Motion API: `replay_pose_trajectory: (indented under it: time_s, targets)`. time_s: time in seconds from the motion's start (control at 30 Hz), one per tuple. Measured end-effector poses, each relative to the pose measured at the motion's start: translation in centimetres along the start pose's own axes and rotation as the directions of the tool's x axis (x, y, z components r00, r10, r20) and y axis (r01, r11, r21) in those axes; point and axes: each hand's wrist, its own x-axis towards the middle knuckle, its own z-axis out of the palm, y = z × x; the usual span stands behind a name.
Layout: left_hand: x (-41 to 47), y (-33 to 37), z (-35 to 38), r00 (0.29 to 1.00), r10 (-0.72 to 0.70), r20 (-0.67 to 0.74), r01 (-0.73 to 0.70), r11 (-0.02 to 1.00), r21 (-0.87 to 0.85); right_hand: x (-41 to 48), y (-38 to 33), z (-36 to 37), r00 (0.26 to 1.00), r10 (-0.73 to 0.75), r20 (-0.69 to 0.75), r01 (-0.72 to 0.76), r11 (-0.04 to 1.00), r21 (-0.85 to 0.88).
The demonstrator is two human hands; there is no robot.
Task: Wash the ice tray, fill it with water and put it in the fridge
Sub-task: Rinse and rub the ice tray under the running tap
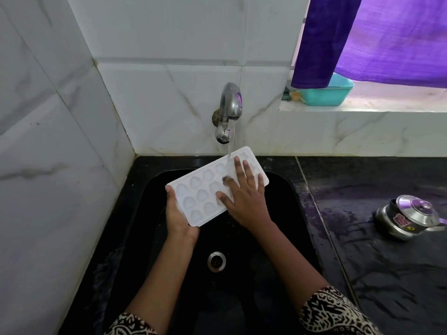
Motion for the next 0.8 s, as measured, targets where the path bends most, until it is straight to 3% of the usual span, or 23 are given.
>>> replay_pose_trajectory:
  time_s: [0.1, 0.23, 0.37, 0.53, 0.7, 0.8]
  targets:
    - [0.3, 0.6, -0.2, 1.0, 0.023, -0.004, -0.023, 1.0, 0.013, 0.0, 0.6, -0.1, 0.997, -0.029, 0.076, 0.025, 0.998, 0.053]
    - [-0.1, 0.2, -0.2, 1.0, 0.005, -0.009, -0.005, 1.0, 0.018, 0.6, 0.9, -0.8, 0.999, -0.03, -0.03, 0.03, 1.0, -0.004]
    - [-0.1, 0.9, 0.2, 0.999, 0.042, -0.018, -0.042, 0.999, 0.008, 0.7, 0.1, -0.4, 0.995, -0.082, 0.064, 0.078, 0.996, 0.051]
    - [-0.3, 0.2, -0.1, 1.0, 0.004, 0.011, -0.004, 1.0, 0.026, 1.0, 0.8, -1.2, 0.999, -0.021, -0.044, 0.022, 0.999, 0.024]
    - [-0.1, 0.6, -0.3, 0.999, 0.046, 0.003, -0.047, 0.999, 0.021, 0.5, 0.7, -0.7, 0.993, -0.103, 0.052, 0.103, 0.995, 0.016]
    - [-0.4, 0.3, -0.4, 0.999, 0.035, 0.035, -0.037, 0.999, 0.037, 0.8, 1.5, -1.2, 0.998, -0.06, -0.001, 0.06, 0.998, 0.004]
